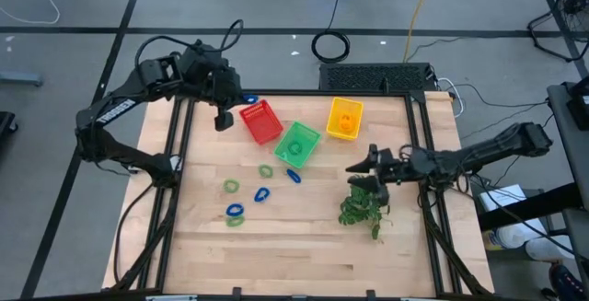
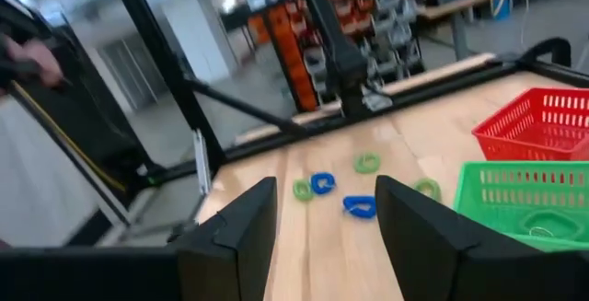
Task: Sort spring keychains
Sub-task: Put the blue spring keychain into the red bin
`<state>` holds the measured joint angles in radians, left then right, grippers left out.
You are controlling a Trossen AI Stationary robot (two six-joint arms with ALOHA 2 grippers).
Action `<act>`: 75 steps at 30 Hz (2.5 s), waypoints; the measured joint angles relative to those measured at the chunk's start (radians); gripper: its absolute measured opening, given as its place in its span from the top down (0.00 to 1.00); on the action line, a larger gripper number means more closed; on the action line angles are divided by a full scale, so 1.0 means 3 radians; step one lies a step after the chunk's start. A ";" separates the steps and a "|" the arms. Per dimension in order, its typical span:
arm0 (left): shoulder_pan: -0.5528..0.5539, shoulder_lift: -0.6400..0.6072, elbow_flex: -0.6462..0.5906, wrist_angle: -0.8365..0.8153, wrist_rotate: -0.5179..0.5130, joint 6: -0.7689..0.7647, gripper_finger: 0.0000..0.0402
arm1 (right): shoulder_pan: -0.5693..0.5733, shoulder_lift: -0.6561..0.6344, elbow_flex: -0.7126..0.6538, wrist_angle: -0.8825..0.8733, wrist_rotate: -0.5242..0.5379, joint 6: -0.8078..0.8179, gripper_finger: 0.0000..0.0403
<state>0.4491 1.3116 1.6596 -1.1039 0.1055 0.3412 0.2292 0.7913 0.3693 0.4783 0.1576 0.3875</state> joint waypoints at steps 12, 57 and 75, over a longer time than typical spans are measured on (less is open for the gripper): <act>0.0190 0.0315 0.0000 -0.0085 -0.0007 0.0164 0.97 | -0.0103 -0.0825 -0.0936 0.0583 0.0472 -0.0038 0.58; 0.0416 0.1614 -0.0692 0.0534 -0.0099 -0.0271 0.98 | -0.0482 -0.2540 -0.1032 -0.1386 0.1035 -0.0347 0.57; 0.0407 0.1614 -0.1500 0.1349 -0.0122 -0.0132 0.97 | -0.0482 -0.2540 -0.1038 -0.1225 0.1034 -0.0347 0.58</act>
<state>0.5713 1.7958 1.2095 -0.6992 0.0689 0.3015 0.0845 0.0292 0.0578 0.1108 0.4677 0.2832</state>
